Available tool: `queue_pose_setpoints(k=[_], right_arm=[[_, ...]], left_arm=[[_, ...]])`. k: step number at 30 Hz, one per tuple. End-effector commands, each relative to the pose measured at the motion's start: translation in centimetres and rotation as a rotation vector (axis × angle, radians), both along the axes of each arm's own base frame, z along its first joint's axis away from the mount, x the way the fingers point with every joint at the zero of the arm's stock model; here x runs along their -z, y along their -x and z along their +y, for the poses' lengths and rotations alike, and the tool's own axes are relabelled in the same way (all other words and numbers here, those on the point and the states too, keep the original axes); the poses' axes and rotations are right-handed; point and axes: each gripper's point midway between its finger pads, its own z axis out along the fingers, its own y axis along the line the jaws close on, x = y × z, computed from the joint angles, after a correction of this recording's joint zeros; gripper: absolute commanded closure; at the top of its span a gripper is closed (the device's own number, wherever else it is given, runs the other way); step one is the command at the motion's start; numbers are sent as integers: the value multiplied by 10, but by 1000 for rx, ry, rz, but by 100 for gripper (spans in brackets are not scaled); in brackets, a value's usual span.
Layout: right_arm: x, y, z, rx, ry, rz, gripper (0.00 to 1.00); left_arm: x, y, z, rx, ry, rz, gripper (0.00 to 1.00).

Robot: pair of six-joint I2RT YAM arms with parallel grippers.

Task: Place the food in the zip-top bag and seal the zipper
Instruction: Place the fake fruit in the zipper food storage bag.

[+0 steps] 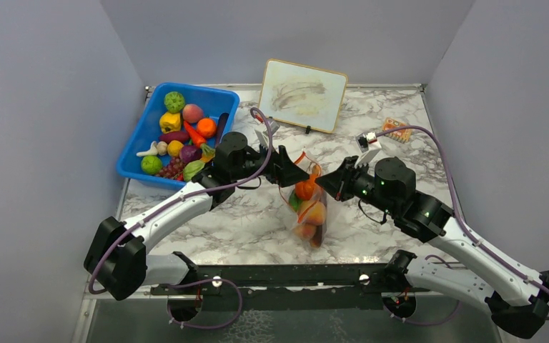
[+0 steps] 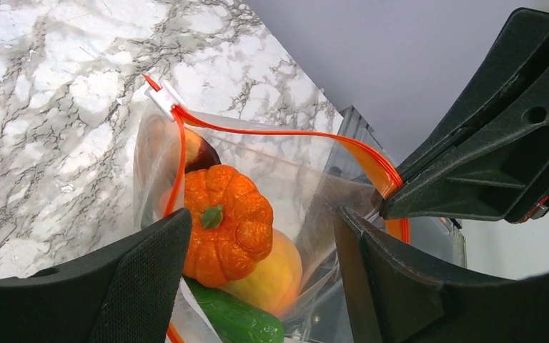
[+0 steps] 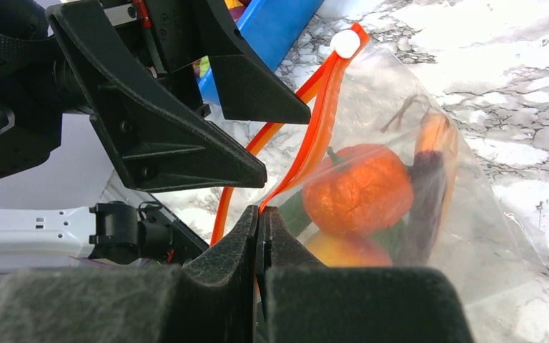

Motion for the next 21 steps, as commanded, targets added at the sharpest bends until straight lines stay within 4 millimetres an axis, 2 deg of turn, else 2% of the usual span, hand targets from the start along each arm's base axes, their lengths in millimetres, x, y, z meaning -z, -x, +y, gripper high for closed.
queue_pose_setpoints(k=[1, 4, 13, 17, 21], right_arm=[[-29, -1, 7, -18, -80, -64, 99], [-28, -1, 7, -16, -77, -64, 99], [-18, -4, -1, 16, -53, -68, 99], [-17, -7, -6, 42, -34, -78, 99], [-20, -9, -11, 58, -7, -101, 99]], left_arm=[[-30, -1, -3, -1, 40, -72, 26], [-38, 1, -1, 3, 38, -100, 26], [-42, -3, 8, -27, -32, -180, 29], [-46, -15, 19, -91, -115, -249, 29], [-43, -37, 41, -211, -259, -322, 29]])
